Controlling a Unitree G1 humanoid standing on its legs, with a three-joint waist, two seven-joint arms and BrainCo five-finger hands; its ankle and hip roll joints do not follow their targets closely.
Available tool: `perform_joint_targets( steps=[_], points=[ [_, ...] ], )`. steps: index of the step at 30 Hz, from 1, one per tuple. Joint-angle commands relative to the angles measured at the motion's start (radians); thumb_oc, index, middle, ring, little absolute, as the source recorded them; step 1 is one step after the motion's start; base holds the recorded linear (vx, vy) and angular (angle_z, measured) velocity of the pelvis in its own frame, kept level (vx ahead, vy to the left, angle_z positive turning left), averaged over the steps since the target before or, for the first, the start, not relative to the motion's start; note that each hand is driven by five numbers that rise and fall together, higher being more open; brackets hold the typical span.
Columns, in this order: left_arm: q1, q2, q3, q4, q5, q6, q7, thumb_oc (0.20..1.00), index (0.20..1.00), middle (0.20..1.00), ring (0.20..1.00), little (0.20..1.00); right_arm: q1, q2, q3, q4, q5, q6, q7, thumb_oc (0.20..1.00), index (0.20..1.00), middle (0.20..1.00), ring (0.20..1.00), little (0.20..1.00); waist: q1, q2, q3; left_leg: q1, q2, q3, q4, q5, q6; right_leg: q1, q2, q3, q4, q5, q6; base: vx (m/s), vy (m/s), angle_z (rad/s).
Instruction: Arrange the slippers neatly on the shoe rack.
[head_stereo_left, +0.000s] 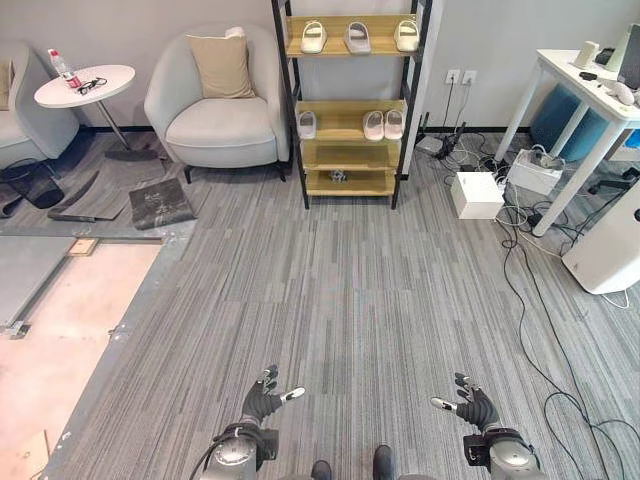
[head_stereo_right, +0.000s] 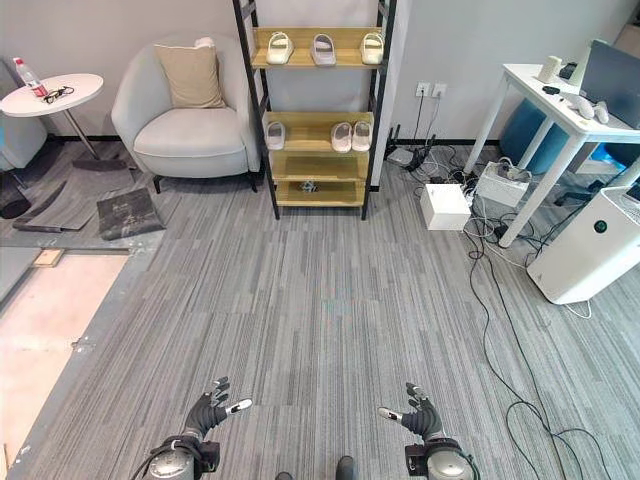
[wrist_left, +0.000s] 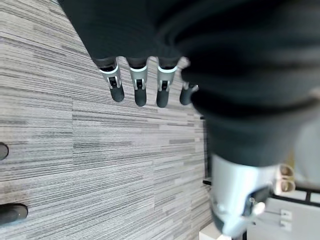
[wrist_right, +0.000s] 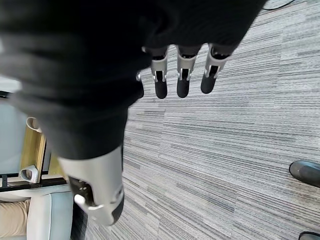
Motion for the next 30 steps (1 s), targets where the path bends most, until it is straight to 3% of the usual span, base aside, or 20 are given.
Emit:
perform_joint_targets(
  steps=[1,3,6,8,12,14,16,19,21,23,24,25,27,30],
  points=[
    [-0.037,0.038,0.031,-0.013,-0.010,-0.026,0.004,1.000,1.000,1.000,1.000,1.000,-0.059,-0.003,0.021,-0.033,0.033,-0.023,0.004,1.000,1.000,1.000,1.000,1.000,0.019,-0.037,0.020,-0.021,-0.021,-0.066,0.009,-0.036,0.011,0.042,-0.076,-0.002,0.074,-0.107,0.073,-0.02,0.140,0.00],
    [-0.035,0.045,0.043,-0.014,-0.016,-0.025,0.004,1.000,1.000,1.000,1.000,1.000,-0.072,-0.007,0.015,-0.043,0.028,-0.023,0.004,1.000,1.000,1.000,1.000,1.000,0.025,-0.033,0.038,-0.043,-0.036,-0.071,0.033,-0.047,0.031,-0.038,-0.090,0.003,0.220,-0.124,0.097,-0.03,0.188,-0.08],
    [-0.032,0.046,0.042,-0.014,-0.006,-0.029,0.002,1.000,1.000,1.000,1.000,1.000,-0.079,-0.006,0.012,-0.053,0.015,-0.024,0.004,1.000,1.000,1.000,1.000,1.000,0.017,-0.030,0.065,-0.031,-0.048,-0.067,0.032,-0.055,0.053,-0.136,-0.120,0.016,0.408,-0.019,0.137,0.00,0.144,-0.20],
    [-0.036,0.045,0.039,-0.004,0.002,-0.025,0.001,1.000,1.000,1.000,1.000,1.000,-0.074,-0.002,0.005,-0.061,0.012,-0.024,0.001,1.000,1.000,1.000,1.000,1.000,0.013,-0.024,0.075,-0.015,-0.044,-0.075,0.036,-0.066,0.057,-0.182,-0.116,0.022,0.480,-0.007,0.129,0.13,0.089,-0.02],
    [-0.057,0.039,0.028,0.004,-0.004,-0.030,0.001,1.000,1.000,1.000,1.000,1.000,-0.076,-0.006,-0.003,-0.063,0.028,-0.028,0.000,1.000,1.000,1.000,1.000,1.000,-0.008,-0.025,0.087,0.039,-0.043,-0.099,0.004,-0.077,0.047,-0.225,-0.086,-0.001,0.373,-0.019,0.112,0.18,-0.017,0.00],
    [-0.082,0.038,0.019,0.001,0.009,-0.026,-0.001,1.000,1.000,1.000,1.000,1.000,-0.076,-0.010,-0.004,-0.074,0.031,-0.031,-0.010,1.000,1.000,1.000,1.000,1.000,-0.027,-0.032,0.090,0.077,-0.040,-0.112,-0.007,-0.103,0.037,-0.247,-0.085,-0.037,0.257,0.005,0.114,0.36,-0.104,0.11],
    [-0.093,0.039,0.017,0.000,0.014,-0.024,0.002,1.000,1.000,1.000,1.000,1.000,-0.073,-0.010,-0.007,-0.085,0.029,-0.031,-0.013,1.000,1.000,1.000,1.000,1.000,-0.038,-0.030,0.089,0.101,-0.029,-0.115,-0.008,-0.121,0.028,-0.251,-0.083,-0.059,0.217,0.013,0.114,0.27,-0.100,0.25],
    [-0.101,0.030,0.018,0.006,0.017,-0.026,-0.001,1.000,1.000,1.000,1.000,1.000,-0.049,-0.022,-0.013,-0.087,0.024,-0.033,-0.005,1.000,1.000,1.000,1.000,1.000,-0.050,-0.032,0.054,0.130,0.002,-0.113,0.050,-0.141,-0.005,-0.183,-0.053,-0.061,0.173,-0.025,0.077,0.39,-0.159,0.26],
    [-0.096,0.027,0.018,-0.001,-0.005,-0.026,-0.007,1.000,1.000,1.000,1.000,1.000,-0.044,-0.034,-0.020,-0.093,0.037,-0.035,-0.002,1.000,1.000,1.000,1.000,1.000,-0.047,-0.030,0.046,0.088,0.009,-0.102,0.177,-0.094,-0.038,-0.138,-0.037,-0.065,0.143,-0.035,0.059,0.28,-0.138,0.24],
    [-0.098,0.028,0.014,-0.012,-0.012,-0.030,-0.009,1.000,1.000,1.000,1.000,1.000,-0.044,-0.048,-0.023,-0.106,0.049,-0.038,0.003,1.000,1.000,1.000,1.000,1.000,-0.033,-0.038,0.063,0.016,-0.012,-0.103,0.341,-0.029,-0.064,-0.089,-0.032,-0.055,0.124,-0.045,0.041,0.17,-0.108,-0.08],
    [-0.098,0.028,0.014,-0.012,-0.012,-0.030,-0.009,1.000,1.000,1.000,1.000,1.000,-0.044,-0.048,-0.023,-0.106,0.049,-0.038,0.003,1.000,1.000,1.000,1.000,1.000,-0.034,-0.038,0.063,0.013,-0.013,-0.103,0.347,-0.032,-0.064,-0.089,-0.032,-0.056,0.123,-0.045,0.041,0.17,-0.109,-0.21],
    [-0.099,0.030,0.011,-0.018,-0.020,-0.030,-0.007,1.000,1.000,1.000,1.000,1.000,-0.047,-0.060,-0.023,-0.120,0.058,-0.041,0.004,1.000,1.000,1.000,1.000,1.000,-0.010,-0.054,0.087,-0.066,-0.041,-0.110,0.497,0.023,-0.080,-0.050,-0.040,-0.048,0.117,-0.059,0.023,0.21,-0.111,-0.22],
    [-0.098,0.033,0.013,-0.019,-0.025,-0.029,-0.003,1.000,1.000,1.000,1.000,1.000,-0.045,-0.064,-0.027,-0.129,0.063,-0.039,0.004,1.000,1.000,1.000,1.000,1.000,0.009,-0.073,0.101,-0.146,-0.048,-0.088,0.527,0.016,-0.069,-0.019,-0.053,-0.038,0.105,-0.074,0.015,0.26,-0.113,-0.14],
    [-0.091,0.036,0.013,-0.015,-0.023,-0.026,-0.004,1.000,1.000,1.000,1.000,1.000,-0.048,-0.065,-0.031,-0.138,0.064,-0.041,0.002,1.000,1.000,1.000,1.000,1.000,0.037,-0.092,0.103,-0.242,-0.043,-0.048,0.405,-0.041,-0.041,0.036,-0.060,-0.030,0.071,-0.094,0.025,0.31,-0.007,0.03]
  ],
)
